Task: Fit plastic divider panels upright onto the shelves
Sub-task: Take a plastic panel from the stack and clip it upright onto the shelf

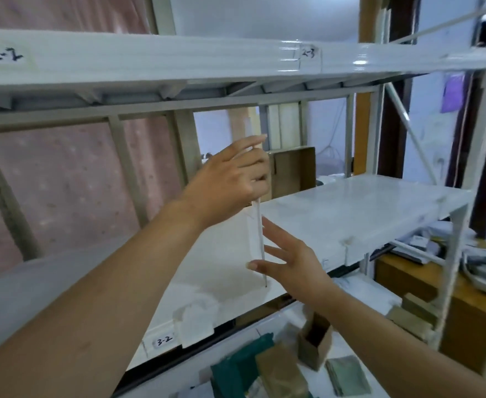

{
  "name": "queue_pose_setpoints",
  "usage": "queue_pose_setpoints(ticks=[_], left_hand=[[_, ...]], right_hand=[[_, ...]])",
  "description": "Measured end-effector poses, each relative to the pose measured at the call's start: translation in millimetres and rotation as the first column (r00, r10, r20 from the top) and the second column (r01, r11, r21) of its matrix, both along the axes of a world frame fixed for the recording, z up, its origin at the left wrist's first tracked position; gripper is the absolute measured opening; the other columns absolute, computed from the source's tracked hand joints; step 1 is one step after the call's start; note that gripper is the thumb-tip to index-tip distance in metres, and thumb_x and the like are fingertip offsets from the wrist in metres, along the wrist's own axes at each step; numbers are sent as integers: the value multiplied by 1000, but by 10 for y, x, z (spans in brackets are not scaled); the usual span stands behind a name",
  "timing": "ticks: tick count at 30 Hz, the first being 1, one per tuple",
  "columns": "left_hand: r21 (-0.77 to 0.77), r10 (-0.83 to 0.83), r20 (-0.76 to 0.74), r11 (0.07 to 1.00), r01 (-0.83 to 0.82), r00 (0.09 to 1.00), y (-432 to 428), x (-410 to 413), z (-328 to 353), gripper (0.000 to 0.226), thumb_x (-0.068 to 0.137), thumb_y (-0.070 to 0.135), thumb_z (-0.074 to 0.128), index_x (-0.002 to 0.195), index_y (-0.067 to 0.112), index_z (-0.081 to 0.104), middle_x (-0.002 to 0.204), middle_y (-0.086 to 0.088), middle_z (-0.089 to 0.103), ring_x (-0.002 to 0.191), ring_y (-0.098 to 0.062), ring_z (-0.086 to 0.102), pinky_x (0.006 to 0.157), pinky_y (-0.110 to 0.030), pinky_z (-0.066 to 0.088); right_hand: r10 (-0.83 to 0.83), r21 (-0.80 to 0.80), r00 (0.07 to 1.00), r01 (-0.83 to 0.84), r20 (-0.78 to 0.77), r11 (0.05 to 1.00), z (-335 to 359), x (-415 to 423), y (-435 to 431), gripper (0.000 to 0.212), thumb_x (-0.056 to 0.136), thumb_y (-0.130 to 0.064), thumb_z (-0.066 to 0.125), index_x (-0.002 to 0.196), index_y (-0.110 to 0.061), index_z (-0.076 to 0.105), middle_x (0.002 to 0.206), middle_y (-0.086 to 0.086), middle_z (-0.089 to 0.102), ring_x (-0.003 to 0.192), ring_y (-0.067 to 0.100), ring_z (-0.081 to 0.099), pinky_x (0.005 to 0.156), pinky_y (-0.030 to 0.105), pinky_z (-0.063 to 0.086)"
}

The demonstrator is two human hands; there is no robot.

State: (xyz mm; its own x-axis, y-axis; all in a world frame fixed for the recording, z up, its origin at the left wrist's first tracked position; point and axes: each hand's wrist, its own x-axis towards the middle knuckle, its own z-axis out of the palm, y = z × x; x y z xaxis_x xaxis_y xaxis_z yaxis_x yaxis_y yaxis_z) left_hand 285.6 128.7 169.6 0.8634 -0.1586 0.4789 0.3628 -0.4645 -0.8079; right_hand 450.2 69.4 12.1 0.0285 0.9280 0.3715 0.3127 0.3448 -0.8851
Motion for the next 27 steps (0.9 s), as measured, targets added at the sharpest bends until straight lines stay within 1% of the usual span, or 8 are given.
queue_pose_setpoints(ticks=[3,5,10,13,16,20,24,27], left_hand=[[11,-82,-4,997,82,997,49,373,17,22,93,-8,70,89,12,77,97,-7,72,109,-28,66,127,-43,23],[10,-115,-15,993,115,993,80,623,44,18,92,-7,75,89,12,77,99,-8,72,110,-27,65,126,-44,24],[19,-124,-46,992,125,991,171,1226,139,18,98,-3,66,95,10,78,106,-10,73,117,-29,62,131,-38,9],[6,-143,-27,990,143,989,232,1561,220,21,98,-4,67,93,12,79,102,-7,74,117,-29,63,130,-41,16],[8,-172,-19,985,172,985,321,1906,287,21,98,-3,69,91,13,79,99,-6,74,112,-29,64,129,-44,26],[33,-214,-27,976,215,976,426,2372,302,14,99,1,72,96,13,79,103,-8,74,114,-29,64,128,-46,28],[67,-320,-17,945,321,947,533,2766,258,12,102,5,72,100,15,78,108,-8,72,116,-30,64,124,-49,34],[92,-379,-16,921,378,925,591,3060,218,10,103,6,72,98,13,78,109,-10,72,117,-31,65,120,-50,41]], right_hand=[[-44,17,999,44,1,999,12,359,-15,86,82,-48,84,148,-69,34,132,-57,44,98,-34,51,86,1,45],[-60,40,998,60,3,997,27,583,-31,85,82,-48,84,148,-68,34,137,-54,44,100,-34,51,77,-1,45],[-106,72,994,106,-8,992,91,1141,-28,84,86,-38,84,151,-62,37,153,-35,47,123,-9,58,104,25,49],[-124,102,992,123,-2,987,147,1466,-10,81,91,-30,81,155,-54,38,155,-27,50,136,7,57,113,37,50],[-140,137,990,137,11,981,202,1788,15,76,94,-27,78,154,-54,40,153,-27,51,135,10,59,112,41,51],[-172,182,985,164,31,970,225,2232,35,74,96,-23,76,154,-53,40,152,-27,53,137,10,58,113,41,50],[-201,143,980,198,5,970,183,2661,48,77,95,-22,78,152,-56,40,150,-17,59,133,10,61,110,48,52],[-198,146,980,196,-3,970,127,2903,30,75,96,-21,77,150,-58,42,148,-20,60,133,10,62,109,47,53]])
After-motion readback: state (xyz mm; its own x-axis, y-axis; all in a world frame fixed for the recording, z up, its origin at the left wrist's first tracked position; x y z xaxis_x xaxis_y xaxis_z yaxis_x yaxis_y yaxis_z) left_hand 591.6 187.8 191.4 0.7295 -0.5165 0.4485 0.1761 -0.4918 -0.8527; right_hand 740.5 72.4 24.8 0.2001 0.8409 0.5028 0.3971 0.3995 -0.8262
